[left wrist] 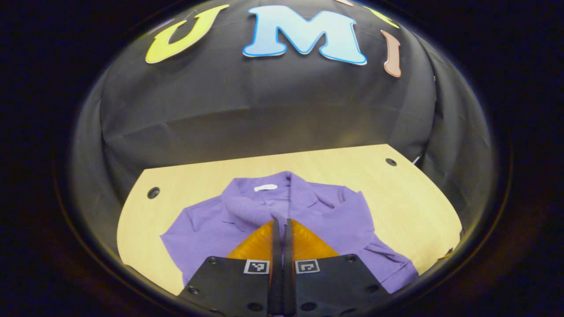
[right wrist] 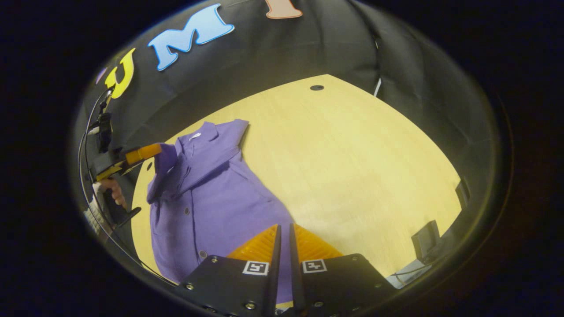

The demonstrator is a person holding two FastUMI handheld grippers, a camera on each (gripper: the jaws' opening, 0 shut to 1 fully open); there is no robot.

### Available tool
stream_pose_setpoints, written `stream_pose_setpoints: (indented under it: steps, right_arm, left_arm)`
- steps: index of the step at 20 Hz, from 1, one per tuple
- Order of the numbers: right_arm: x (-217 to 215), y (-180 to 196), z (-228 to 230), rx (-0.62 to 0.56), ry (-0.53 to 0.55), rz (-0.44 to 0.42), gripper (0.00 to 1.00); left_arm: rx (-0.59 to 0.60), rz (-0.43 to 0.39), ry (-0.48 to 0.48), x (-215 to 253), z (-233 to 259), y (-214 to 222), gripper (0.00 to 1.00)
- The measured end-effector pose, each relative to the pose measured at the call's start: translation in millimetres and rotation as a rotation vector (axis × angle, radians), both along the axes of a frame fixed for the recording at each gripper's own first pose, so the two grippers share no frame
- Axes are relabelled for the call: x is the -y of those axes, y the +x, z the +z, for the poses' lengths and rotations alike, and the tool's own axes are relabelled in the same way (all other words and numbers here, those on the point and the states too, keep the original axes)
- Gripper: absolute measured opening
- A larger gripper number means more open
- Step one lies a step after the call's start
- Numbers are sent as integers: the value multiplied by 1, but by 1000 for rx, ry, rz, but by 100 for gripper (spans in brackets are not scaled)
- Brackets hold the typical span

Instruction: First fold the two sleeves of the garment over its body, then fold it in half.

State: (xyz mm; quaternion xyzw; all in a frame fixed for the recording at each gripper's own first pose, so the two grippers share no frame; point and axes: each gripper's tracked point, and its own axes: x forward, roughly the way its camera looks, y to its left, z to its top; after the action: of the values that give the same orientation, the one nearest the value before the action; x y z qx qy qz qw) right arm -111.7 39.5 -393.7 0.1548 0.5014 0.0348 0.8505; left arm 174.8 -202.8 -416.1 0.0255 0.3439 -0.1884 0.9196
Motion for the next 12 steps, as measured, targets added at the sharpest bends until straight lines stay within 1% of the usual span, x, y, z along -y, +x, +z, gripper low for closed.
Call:
stream_pose_setpoints:
  steps: [3,6,10,12]
  right_arm:
    - [16,-3,-2,-10,-2,-22,13]
    - [30,-3,-4,-18,-8,-39,13]
    - [44,-2,-7,-30,-12,-43,13]
    - [47,-1,-7,-30,-15,-36,13]
  left_arm:
    - [-19,-41,1,34,-12,-3,7]
    - [-44,-65,6,57,-26,-8,7]
    - [-71,-76,45,71,-49,-11,7]
    - [-96,-76,46,74,-60,-16,7]
